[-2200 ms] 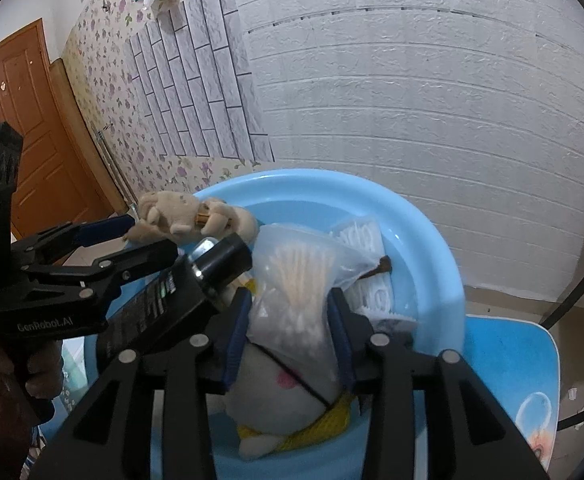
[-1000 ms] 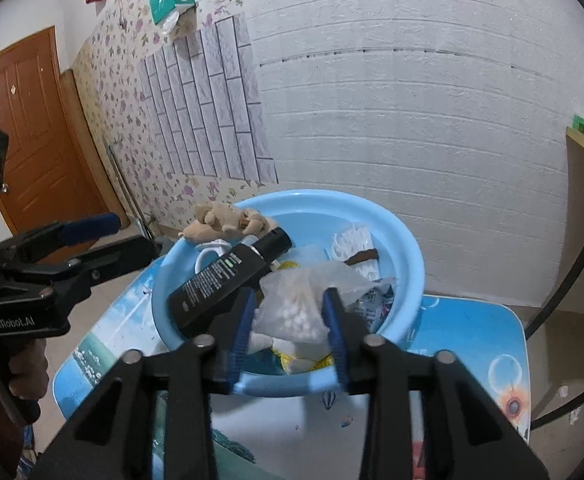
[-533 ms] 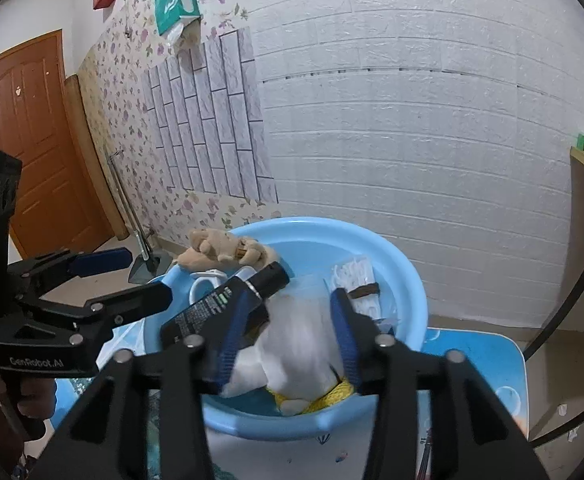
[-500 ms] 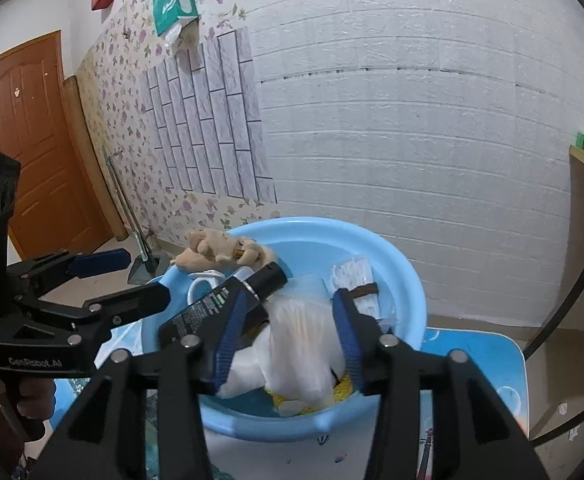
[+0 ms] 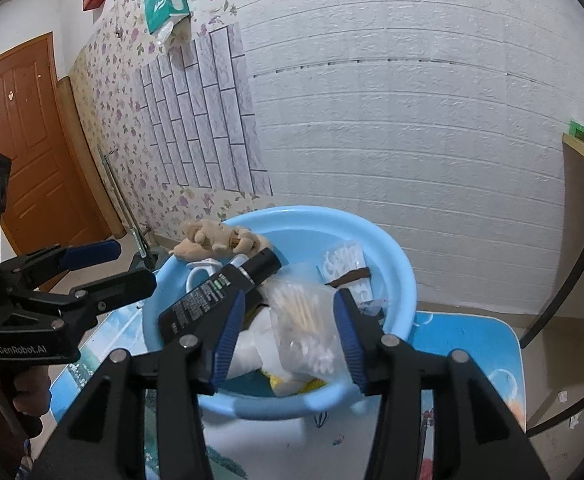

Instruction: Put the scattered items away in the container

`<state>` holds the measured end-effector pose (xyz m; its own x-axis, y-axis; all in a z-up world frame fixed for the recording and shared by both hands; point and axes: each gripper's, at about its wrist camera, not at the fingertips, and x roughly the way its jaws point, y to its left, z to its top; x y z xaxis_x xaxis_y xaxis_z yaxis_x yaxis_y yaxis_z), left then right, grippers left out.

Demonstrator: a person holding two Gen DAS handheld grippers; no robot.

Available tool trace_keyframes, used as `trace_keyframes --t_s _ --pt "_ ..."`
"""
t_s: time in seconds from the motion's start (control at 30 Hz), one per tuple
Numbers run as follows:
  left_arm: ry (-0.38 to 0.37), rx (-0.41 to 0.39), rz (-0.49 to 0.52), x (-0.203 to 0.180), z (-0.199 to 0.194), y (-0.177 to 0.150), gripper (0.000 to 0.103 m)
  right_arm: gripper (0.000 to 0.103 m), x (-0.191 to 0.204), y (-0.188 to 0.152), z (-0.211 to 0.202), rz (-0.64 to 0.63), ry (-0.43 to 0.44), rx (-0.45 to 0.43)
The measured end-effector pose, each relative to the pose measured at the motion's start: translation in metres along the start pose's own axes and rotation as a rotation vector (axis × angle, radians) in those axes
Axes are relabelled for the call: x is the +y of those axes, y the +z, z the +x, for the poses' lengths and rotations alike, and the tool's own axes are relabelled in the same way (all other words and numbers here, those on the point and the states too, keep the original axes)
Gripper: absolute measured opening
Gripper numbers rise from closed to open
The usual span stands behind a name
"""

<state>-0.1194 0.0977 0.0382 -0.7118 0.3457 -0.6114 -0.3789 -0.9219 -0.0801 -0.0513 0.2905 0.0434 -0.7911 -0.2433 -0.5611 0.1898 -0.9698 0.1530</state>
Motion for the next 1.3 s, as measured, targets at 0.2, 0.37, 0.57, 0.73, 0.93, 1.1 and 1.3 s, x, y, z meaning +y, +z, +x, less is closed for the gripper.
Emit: trace_keyframes --t_s 0.2,0.37,0.57,0.73,0.93,1.1,1.3 --pt "0.018 -0.004 -0.005 -0.005 -0.021 -0.003 0.090 0.052 0.009 0.001 -0.018 -0.013 -0.010 -0.012" --pt "0.027 -0.013 0.014 -0.014 -0.040 -0.005 0.092 0.062 0.017 0.001 -0.040 -0.015 -0.019 -0.044" --pt "0.049 -0.017 0.007 -0.018 -0.060 -0.010 0.097 0.062 0.028 -0.001 -0.064 -0.025 -0.027 -0.068" --pt "0.075 -0.017 -0.007 -0.020 -0.077 -0.012 0.101 0.076 0.036 -0.002 -0.081 -0.028 -0.024 -0.077" --pt "0.114 -0.032 0.007 -0.027 -0.094 -0.015 0.102 0.079 0.045 -0.006 -0.097 -0.035 -0.017 -0.073" --pt "0.128 -0.038 0.005 -0.031 -0.102 -0.018 0.102 0.080 0.046 -0.010 -0.107 0.003 -0.013 -0.085" --pt "0.090 -0.062 0.037 -0.046 -0.114 -0.021 0.102 0.080 0.041 -0.013 -0.115 0.026 -0.040 -0.084"
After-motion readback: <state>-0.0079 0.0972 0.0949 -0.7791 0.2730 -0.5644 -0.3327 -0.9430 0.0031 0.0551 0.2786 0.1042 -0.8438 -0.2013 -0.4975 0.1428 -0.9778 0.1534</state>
